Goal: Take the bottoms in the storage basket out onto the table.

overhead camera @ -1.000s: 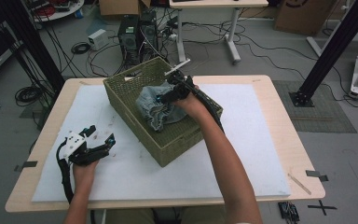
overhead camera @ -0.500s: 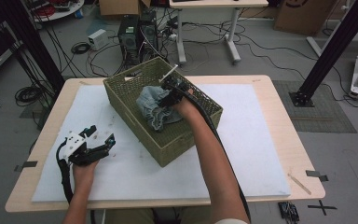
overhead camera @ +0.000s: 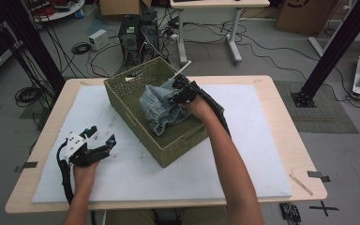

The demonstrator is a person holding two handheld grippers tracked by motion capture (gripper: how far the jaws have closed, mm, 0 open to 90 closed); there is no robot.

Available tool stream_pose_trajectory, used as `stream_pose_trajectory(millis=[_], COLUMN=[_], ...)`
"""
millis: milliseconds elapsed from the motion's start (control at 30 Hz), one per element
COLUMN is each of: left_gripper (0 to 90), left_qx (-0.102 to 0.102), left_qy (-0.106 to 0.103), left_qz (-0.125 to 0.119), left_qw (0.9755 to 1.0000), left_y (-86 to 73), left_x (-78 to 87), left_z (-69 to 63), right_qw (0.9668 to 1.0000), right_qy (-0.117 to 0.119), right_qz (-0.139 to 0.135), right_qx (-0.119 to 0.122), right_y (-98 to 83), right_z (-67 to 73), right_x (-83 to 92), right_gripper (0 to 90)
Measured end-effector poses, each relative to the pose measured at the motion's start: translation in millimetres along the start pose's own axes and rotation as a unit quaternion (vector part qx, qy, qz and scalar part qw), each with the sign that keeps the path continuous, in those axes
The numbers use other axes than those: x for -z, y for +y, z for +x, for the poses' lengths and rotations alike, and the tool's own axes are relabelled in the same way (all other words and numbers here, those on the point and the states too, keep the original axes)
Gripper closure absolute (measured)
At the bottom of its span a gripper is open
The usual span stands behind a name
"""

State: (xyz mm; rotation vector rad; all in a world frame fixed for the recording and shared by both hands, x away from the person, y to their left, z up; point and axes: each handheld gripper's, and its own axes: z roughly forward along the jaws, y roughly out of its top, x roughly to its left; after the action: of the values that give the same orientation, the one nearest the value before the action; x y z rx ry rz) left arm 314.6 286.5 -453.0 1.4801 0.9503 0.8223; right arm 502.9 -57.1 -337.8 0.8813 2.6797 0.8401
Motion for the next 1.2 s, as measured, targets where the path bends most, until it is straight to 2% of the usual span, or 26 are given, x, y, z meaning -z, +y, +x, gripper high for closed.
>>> stream_pose_trajectory(millis=[100, 167, 267, 300, 367, 433, 467, 500, 533, 567, 600, 633, 667, 700, 733, 800, 833, 867, 933, 1000, 1167, 1200], left_gripper=[17.8, 17.9, 18.1, 18.2, 18.1, 18.2, 18.2, 18.2, 18.2, 18.2, 18.2, 18.2, 18.2, 18.2, 18.2, 18.2, 18.2, 18.2, 18.2, 18.2, 18.2, 18.2], left_qx=[-0.002, -0.001, -0.003, -0.003, -0.003, -0.003, -0.003, -0.003, -0.003, -0.003, -0.004, -0.006, -0.006, -0.005, -0.004, -0.004, -0.005, -0.004, -0.005, -0.005, -0.004, -0.005], left_qy=[0.002, 0.003, 0.004, 0.004, 0.004, 0.004, 0.004, 0.004, 0.004, 0.005, 0.004, 0.004, 0.004, 0.005, 0.005, 0.004, 0.004, 0.004, 0.004, 0.003, 0.004, 0.004], left_qz=[0.001, 0.0, 0.001, 0.002, 0.002, 0.003, 0.002, 0.003, 0.003, 0.003, 0.004, 0.005, 0.005, 0.004, 0.003, 0.002, 0.002, 0.001, 0.002, 0.002, 0.0, 0.001], left_qw=[1.0, 1.0, 1.0, 1.0, 1.0, 1.0, 1.0, 1.0, 1.0, 1.0, 1.0, 1.0, 1.0, 1.0, 1.0, 1.0, 1.0, 1.0, 1.0, 1.0, 1.0, 1.0], left_y=[0.0, 0.0, 0.1, 0.2, 0.2, 0.2, 0.2, 0.3, 0.3, 0.3, 0.4, 0.3, 0.4, 0.3, 0.3, 0.2, 0.3, 0.2, 0.2, 0.2, 0.1, 0.0], left_x=[0.1, -0.2, -0.5, -0.5, -0.5, -0.5, -0.5, -0.5, -0.5, -0.5, -0.6, -0.5, -0.5, -0.5, -0.5, -0.6, -0.5, -0.6, -0.2, -0.2, -0.3, -0.2], left_z=[-0.3, -0.6, -0.9, -0.9, -0.9, -0.9, -1.0, -0.8, -0.9, -0.9, -0.9, -0.9, -0.9, -1.0, -1.0, -1.1, -1.0, -1.0, -0.9, -0.7, -1.3, -1.2], right_qw=[0.9993, 0.9978, 0.9912, 0.9895, 0.9906, 0.9929, 0.9949, 0.9949, 0.9964, 0.9964, 0.997, 0.9981, 0.9981, 0.9983, 0.9984, 0.9979, 0.9973, 0.9965, 0.995, 0.9935, 0.9946, 0.9948], right_qy=[0.028, 0.057, 0.122, 0.132, 0.119, 0.101, 0.085, 0.085, 0.068, 0.068, 0.06, 0.041, 0.041, 0.029, 0.014, -0.007, -0.024, -0.039, -0.064, -0.084, -0.051, -0.035], right_qz=[0.014, 0.024, 0.043, 0.049, 0.057, 0.054, 0.039, 0.039, 0.019, 0.019, 0.007, -0.018, -0.018, -0.029, -0.043, -0.059, -0.068, -0.073, -0.073, -0.061, -0.044, -0.04], right_qx=[0.018, 0.022, 0.029, 0.033, 0.038, 0.033, 0.037, 0.037, 0.047, 0.047, 0.047, 0.044, 0.044, 0.04, 0.034, 0.025, 0.015, 0.004, -0.021, -0.046, -0.079, -0.087], right_y=[-6.5, -10.7, -17.2, -19.1, -21.6, -20.7, -19.2, -19.2, -17.3, -17.3, -16.3, -13.7, -13.7, -11.7, -9.3, -5.4, -3.1, -0.9, 3.2, 6.9, 15.2, 16.5], right_z=[5.0, 8.8, 13.6, 15.2, 16.7, 16.1, 16.5, 16.5, 17.0, 17.0, 16.8, 16.7, 16.7, 16.1, 15.1, 13.4, 12.6, 11.2, 7.3, 4.0, 3.4, 3.8], right_x=[11.0, 16.4, 18.1, 16.6, 12.7, 12.0, 14.1, 14.1, 17.1, 17.1, 18.8, 22.1, 22.1, 23.3, 24.4, 24.8, 24.6, 23.9, 18.8, 11.4, -7.7, -11.9], right_gripper=[80.7, 80.9, 80.7, 80.5, 78.3, 70.2, 59.2, 59.2, 49.8, 49.8, 46.7, 38.6, 38.6, 35.2, 29.5, 24.6, 19.5, 18.2, 18.3, 18.3, 18.2, 18.0])
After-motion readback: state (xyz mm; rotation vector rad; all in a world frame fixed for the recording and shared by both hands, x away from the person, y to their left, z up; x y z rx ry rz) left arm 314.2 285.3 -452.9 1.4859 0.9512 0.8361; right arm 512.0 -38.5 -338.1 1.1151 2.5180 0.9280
